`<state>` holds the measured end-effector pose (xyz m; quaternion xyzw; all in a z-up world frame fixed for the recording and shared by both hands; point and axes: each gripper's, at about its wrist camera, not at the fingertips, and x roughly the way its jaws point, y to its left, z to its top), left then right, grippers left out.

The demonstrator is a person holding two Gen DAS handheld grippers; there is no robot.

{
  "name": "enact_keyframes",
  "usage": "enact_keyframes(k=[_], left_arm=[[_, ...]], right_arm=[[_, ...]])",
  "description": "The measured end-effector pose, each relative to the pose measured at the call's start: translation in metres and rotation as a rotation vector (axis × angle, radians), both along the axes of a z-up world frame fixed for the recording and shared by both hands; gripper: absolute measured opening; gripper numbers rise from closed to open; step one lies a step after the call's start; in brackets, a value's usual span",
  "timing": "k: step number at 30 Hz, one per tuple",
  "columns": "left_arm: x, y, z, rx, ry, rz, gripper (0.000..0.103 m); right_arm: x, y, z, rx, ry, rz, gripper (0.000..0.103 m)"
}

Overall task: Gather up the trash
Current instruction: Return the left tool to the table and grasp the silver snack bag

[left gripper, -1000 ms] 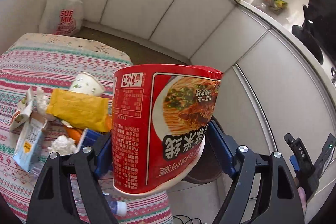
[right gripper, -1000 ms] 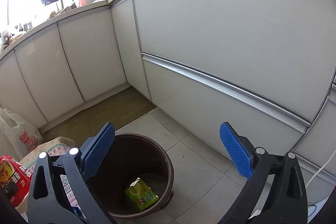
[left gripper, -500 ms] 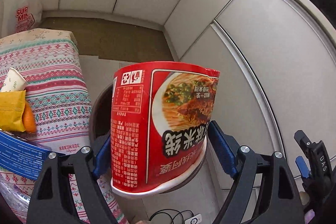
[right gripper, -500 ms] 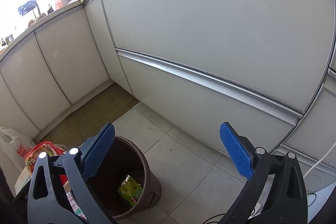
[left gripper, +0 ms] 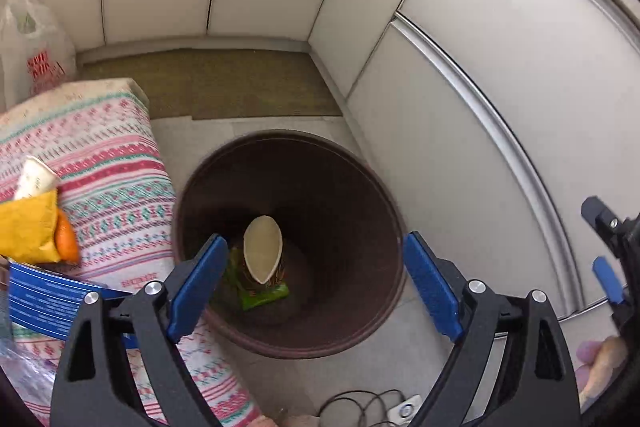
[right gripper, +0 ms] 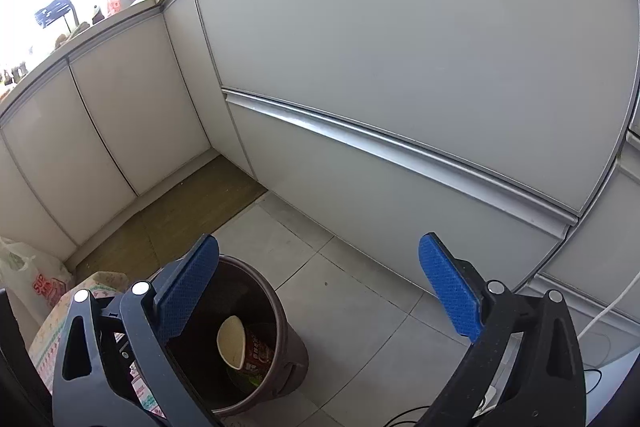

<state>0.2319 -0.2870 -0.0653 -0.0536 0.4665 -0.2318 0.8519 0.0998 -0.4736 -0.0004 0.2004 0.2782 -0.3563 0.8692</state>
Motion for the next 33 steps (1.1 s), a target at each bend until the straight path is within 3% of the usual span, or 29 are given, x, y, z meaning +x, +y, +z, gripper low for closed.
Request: enact_keyframes(k=[9, 15, 20, 28, 33], left_arm=[[-0.014, 0.021, 0.0, 0.138, -0.069, 0.032, 0.094], [-0.015, 0.06, -0.008, 0.154, -0.028, 0.102, 0.094], [-0.016, 0.108, -0.013, 0.145, 0.0, 0.182, 0.094], [-0.012, 0.193, -0.013, 0.154, 0.027, 0.316, 0.094], [0.0, 0.256, -0.026, 0.198, 0.07, 0.406, 0.094]], right_arm=[[0.013, 0.014, 0.0, 0.02, 0.017, 0.05, 0.096], [0.03, 0.048, -0.005, -0.01, 0.065, 0.155, 0.096], [0.041, 0.084, -0.007, -0.057, 0.098, 0.249, 0.096], [0.062, 0.141, -0.016, -0.049, 0.144, 0.393, 0.096], [0.075, 0.182, -0.021, -0.087, 0.178, 0.48, 0.096]])
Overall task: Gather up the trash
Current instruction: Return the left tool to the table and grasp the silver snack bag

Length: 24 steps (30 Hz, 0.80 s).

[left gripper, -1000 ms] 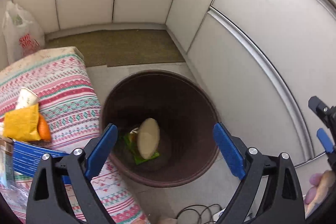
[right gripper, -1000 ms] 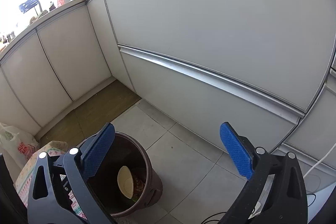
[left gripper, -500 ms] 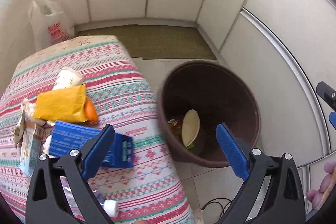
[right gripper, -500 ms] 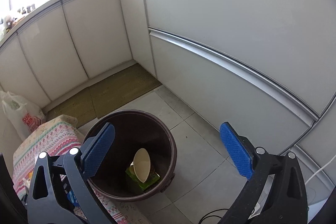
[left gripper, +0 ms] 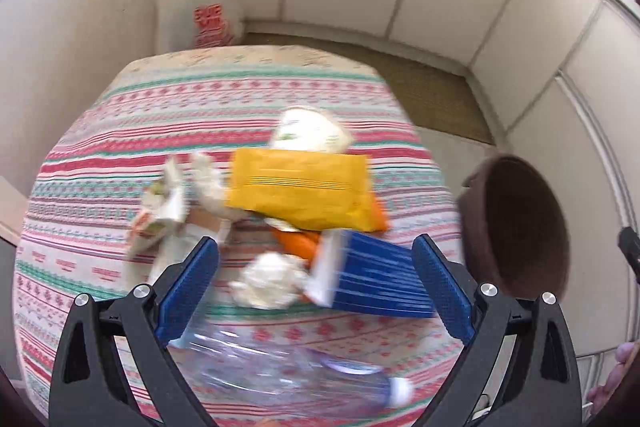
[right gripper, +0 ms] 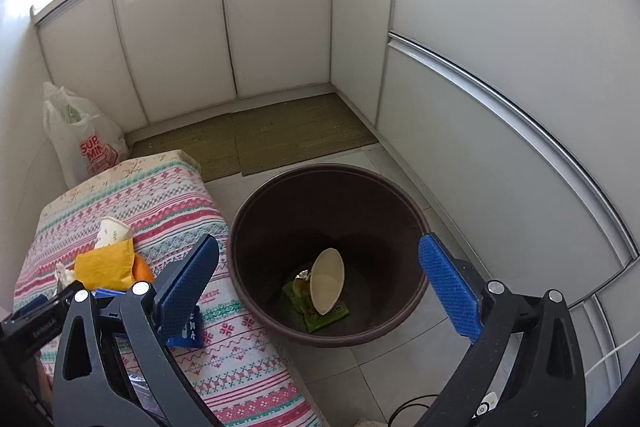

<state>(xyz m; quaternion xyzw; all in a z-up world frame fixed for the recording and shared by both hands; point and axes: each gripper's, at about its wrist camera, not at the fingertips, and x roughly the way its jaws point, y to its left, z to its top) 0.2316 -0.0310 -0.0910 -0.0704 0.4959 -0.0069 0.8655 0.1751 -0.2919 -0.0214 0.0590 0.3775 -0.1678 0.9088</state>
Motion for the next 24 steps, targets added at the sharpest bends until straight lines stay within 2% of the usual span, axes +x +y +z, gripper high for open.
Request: enact_keyframes(k=[6, 13, 16, 18, 19, 20, 21, 24], left_arm=[[0.016, 0.069, -0.038, 0.082, 0.048, 0.051, 0.094], [0.034, 0.106, -0.056, 0.063, 0.071, 0.048, 0.091], [0.039, 0.103, -0.063, 0.063, 0.09, 0.02, 0.075], [0.041, 0.099, -0.068, 0.073, 0.086, 0.0, 0.057], [0.039, 0.097, -0.067, 0.069, 0.074, -0.007, 0.053], [0.039, 0.095, -0.066, 0.072, 0.062, -0.012, 0.04], [0.039, 0.094, -0.065, 0.079, 0.052, -0.016, 0.033], [0.037, 0.093, -0.061, 0.099, 0.026, -0.026, 0.022]], right_arm=[[0.015, 0.04, -0.006, -0.028, 0.028, 0.092, 0.096], [0.029, 0.072, -0.015, -0.067, 0.058, 0.146, 0.096], [0.034, 0.081, -0.02, -0.047, 0.068, 0.157, 0.096], [0.038, 0.085, -0.023, -0.034, 0.073, 0.163, 0.096], [0.039, 0.088, -0.025, -0.026, 0.076, 0.166, 0.096], [0.04, 0.09, -0.027, -0.019, 0.079, 0.169, 0.096], [0.041, 0.092, -0.027, -0.013, 0.081, 0.172, 0.096], [0.043, 0.099, -0.029, -0.005, 0.082, 0.187, 0.096]])
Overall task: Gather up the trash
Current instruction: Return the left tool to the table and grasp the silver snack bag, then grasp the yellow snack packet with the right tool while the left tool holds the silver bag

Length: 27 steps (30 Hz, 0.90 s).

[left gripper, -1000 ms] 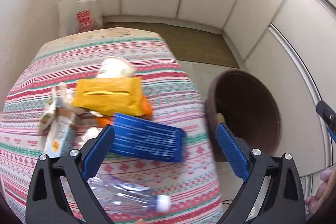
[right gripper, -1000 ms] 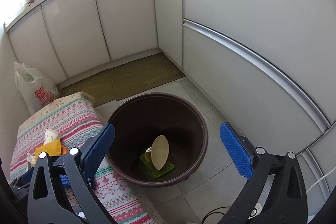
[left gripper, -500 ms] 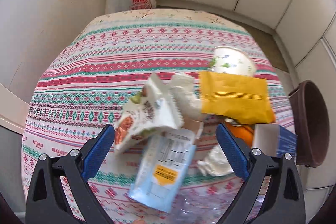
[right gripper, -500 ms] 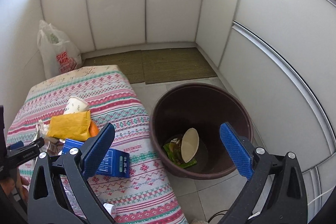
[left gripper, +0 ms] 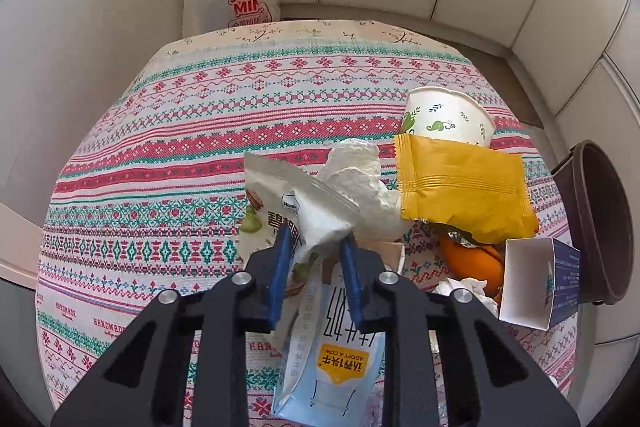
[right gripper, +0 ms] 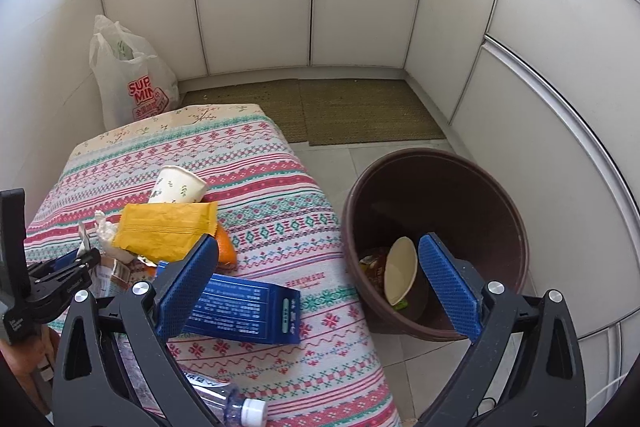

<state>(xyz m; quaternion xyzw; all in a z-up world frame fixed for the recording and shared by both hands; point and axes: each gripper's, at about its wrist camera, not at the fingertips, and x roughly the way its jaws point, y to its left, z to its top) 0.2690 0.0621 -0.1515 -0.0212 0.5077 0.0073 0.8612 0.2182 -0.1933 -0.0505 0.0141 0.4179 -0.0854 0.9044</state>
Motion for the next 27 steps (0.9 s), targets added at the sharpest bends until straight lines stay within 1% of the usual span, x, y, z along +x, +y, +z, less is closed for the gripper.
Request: enact_keyframes(k=[4, 7, 10, 11, 14, 16, 19, 21, 24, 27], left_arm=[[-0.005, 0.006, 0.007, -0.007, -0.016, 0.011, 0.018], [-0.014, 0.01, 0.023, -0.033, -0.039, 0.029, 0.016], [-0.027, 0.017, 0.049, -0.094, -0.083, 0.056, 0.016], [-0.031, 0.019, 0.059, -0.125, -0.099, 0.064, 0.016], [-0.046, 0.023, 0.091, -0.2, -0.159, 0.069, 0.015], [-0.056, 0.021, 0.113, -0.23, -0.205, 0.05, 0.015], [-0.068, 0.02, 0.138, -0.227, -0.266, 0.028, 0.015], [-0.073, 0.021, 0.15, -0.222, -0.293, 0.024, 0.015], [-0.076, 0.032, 0.16, -0.239, -0.315, 0.034, 0.015], [-0.075, 0.046, 0.162, -0.264, -0.313, 0.057, 0.016]], right_arm=[[0.002, 0.01, -0.001, -0.007, -0.004, 0.031, 0.096], [0.004, 0.019, -0.001, -0.009, -0.002, 0.068, 0.096], [0.01, 0.026, -0.002, 0.018, 0.009, 0.112, 0.096], [0.013, 0.027, -0.004, 0.037, 0.02, 0.127, 0.096], [0.022, 0.032, -0.012, 0.118, 0.086, 0.185, 0.096], [0.029, 0.042, -0.017, 0.122, 0.125, 0.257, 0.096], [0.044, 0.067, -0.021, 0.049, 0.17, 0.386, 0.096], [0.056, 0.089, -0.025, -0.027, 0.214, 0.471, 0.096], [0.068, 0.121, -0.036, -0.125, 0.286, 0.579, 0.096], [0.076, 0.147, -0.051, -0.197, 0.347, 0.655, 0.094]])
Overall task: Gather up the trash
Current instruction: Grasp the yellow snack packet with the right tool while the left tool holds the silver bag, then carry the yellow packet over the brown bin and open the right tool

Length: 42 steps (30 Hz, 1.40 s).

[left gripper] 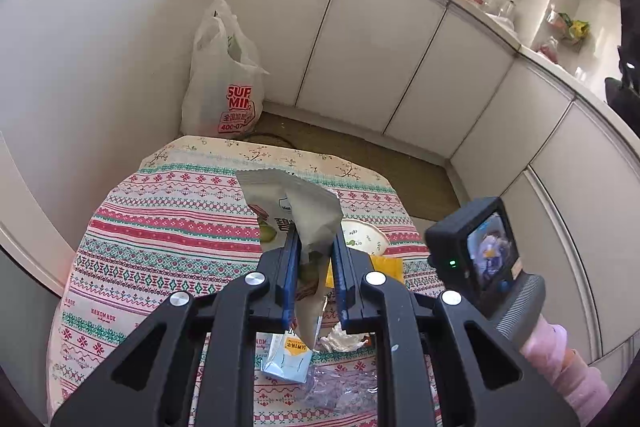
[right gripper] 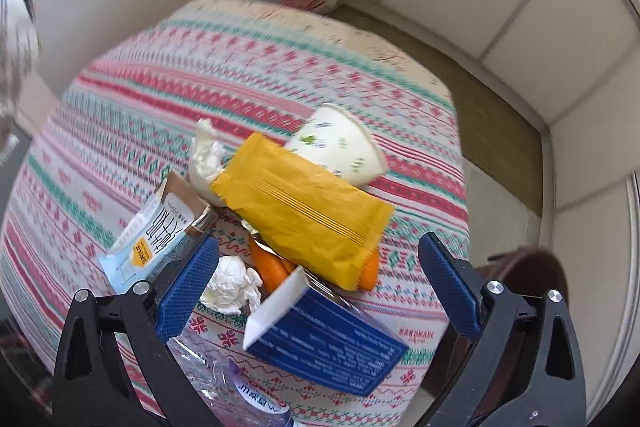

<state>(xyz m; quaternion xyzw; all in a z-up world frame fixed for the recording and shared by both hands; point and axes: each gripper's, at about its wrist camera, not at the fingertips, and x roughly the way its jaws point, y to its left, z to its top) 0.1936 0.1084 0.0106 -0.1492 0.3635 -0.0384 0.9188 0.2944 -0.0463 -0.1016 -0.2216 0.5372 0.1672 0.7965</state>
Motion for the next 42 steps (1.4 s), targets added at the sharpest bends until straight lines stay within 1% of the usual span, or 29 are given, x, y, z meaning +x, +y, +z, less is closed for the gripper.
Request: enact_keyframes(k=[2, 8, 10, 11, 12, 13, 16, 18, 19, 20, 21, 22, 24, 28, 29, 30, 36, 39, 42], left_arm=[[0.0, 0.01, -0.002, -0.016, 0.012, 0.016, 0.016], [0.002, 0.03, -0.011, -0.063, 0.053, 0.052, 0.016], [0.002, 0.036, -0.014, -0.078, 0.064, 0.064, 0.016], [0.002, 0.038, -0.015, -0.086, 0.069, 0.069, 0.016], [0.003, 0.041, -0.016, -0.092, 0.073, 0.073, 0.016], [0.003, 0.043, -0.016, -0.096, 0.075, 0.075, 0.016], [0.002, 0.043, -0.014, -0.1, 0.071, 0.073, 0.016], [0.0, 0.041, -0.013, -0.097, 0.068, 0.071, 0.016], [0.0, 0.04, -0.013, -0.096, 0.068, 0.069, 0.016], [0.0, 0.04, -0.013, -0.096, 0.069, 0.068, 0.016], [0.0, 0.04, -0.014, -0.097, 0.071, 0.066, 0.016], [0.001, 0.04, -0.014, -0.097, 0.072, 0.065, 0.016], [0.002, 0.04, -0.014, -0.096, 0.072, 0.063, 0.016], [0.001, 0.038, -0.014, -0.093, 0.071, 0.059, 0.016], [0.001, 0.039, -0.015, -0.095, 0.071, 0.059, 0.016], [0.001, 0.039, -0.015, -0.096, 0.072, 0.058, 0.016], [0.001, 0.039, -0.014, -0.107, 0.074, 0.06, 0.016], [0.001, 0.04, -0.013, -0.112, 0.069, 0.06, 0.016], [0.0, 0.041, -0.011, -0.118, 0.062, 0.058, 0.016]], right_arm=[[0.003, 0.012, -0.009, -0.037, 0.016, 0.032, 0.092], [0.005, 0.04, -0.031, -0.15, 0.02, 0.118, 0.091], [0.006, 0.048, -0.039, -0.195, 0.015, 0.147, 0.086], [0.007, 0.049, -0.041, -0.205, 0.019, 0.155, 0.08], [0.009, 0.05, -0.044, -0.213, 0.023, 0.16, 0.074], [0.011, 0.05, -0.046, -0.215, 0.028, 0.161, 0.071], [0.018, 0.047, -0.051, -0.216, 0.041, 0.157, 0.059], [0.021, 0.045, -0.051, -0.205, 0.04, 0.149, 0.049], [0.022, 0.043, -0.05, -0.192, 0.033, 0.144, 0.048], [0.024, 0.041, -0.049, -0.179, 0.026, 0.14, 0.042], [0.024, 0.04, -0.047, -0.173, 0.016, 0.139, 0.031], [0.026, 0.04, -0.046, -0.171, 0.003, 0.137, 0.025], [0.029, 0.04, -0.042, -0.147, -0.02, 0.124, 0.018], [0.036, 0.034, -0.033, -0.095, -0.044, 0.08, 0.012], [0.037, 0.032, -0.03, -0.082, -0.053, 0.067, 0.007], [0.039, 0.029, -0.028, -0.068, -0.059, 0.051, 0.006], [0.041, 0.015, -0.007, 0.001, -0.081, -0.012, 0.001], [0.043, 0.006, 0.014, 0.053, -0.111, -0.052, 0.0], [0.043, -0.005, 0.041, 0.151, -0.148, -0.092, 0.0]])
